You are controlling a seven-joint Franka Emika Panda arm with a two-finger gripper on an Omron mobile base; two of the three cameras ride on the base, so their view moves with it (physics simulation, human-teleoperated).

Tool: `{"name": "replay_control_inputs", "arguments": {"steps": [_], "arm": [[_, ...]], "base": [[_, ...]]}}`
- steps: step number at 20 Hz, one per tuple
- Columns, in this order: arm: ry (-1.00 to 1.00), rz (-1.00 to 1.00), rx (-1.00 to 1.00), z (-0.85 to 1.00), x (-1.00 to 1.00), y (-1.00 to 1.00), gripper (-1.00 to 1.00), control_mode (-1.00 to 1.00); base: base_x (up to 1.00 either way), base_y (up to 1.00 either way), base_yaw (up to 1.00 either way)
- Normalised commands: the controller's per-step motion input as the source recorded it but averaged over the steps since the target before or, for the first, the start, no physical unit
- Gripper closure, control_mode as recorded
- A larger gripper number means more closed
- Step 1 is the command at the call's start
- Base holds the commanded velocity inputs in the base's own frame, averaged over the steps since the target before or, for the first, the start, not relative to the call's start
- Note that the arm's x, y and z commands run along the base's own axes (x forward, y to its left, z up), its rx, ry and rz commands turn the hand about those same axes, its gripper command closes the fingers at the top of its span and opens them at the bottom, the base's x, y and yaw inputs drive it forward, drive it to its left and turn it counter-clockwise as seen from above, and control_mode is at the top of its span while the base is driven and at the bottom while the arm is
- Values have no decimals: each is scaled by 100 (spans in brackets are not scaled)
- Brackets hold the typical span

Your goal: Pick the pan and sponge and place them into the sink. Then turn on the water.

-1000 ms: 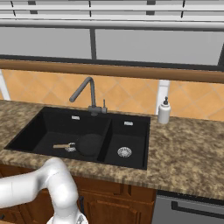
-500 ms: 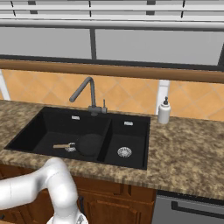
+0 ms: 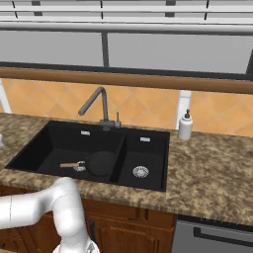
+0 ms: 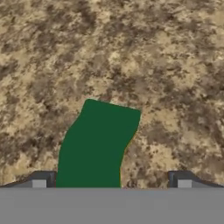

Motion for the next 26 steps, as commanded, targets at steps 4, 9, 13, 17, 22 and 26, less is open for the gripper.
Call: {"name": "replay_control_inputs", "arguments": {"steps": [4, 9, 13, 17, 22, 26], "arm": [[9, -1, 0, -15, 27, 37, -100, -100], [7, -3, 0, -23, 16, 40, -100, -100], [3, -5, -4, -77, 3, 8, -100, -100], [0, -11, -7, -92, 0, 0, -100, -100], [0, -23, -3, -91, -44, -14, 100, -100], [0, -42, 0, -100, -87, -94, 100, -100]], "base": [[0, 0, 0], [0, 0, 0], [0, 0, 0], [0, 0, 0], [0, 0, 0], [0, 0, 0]]}}
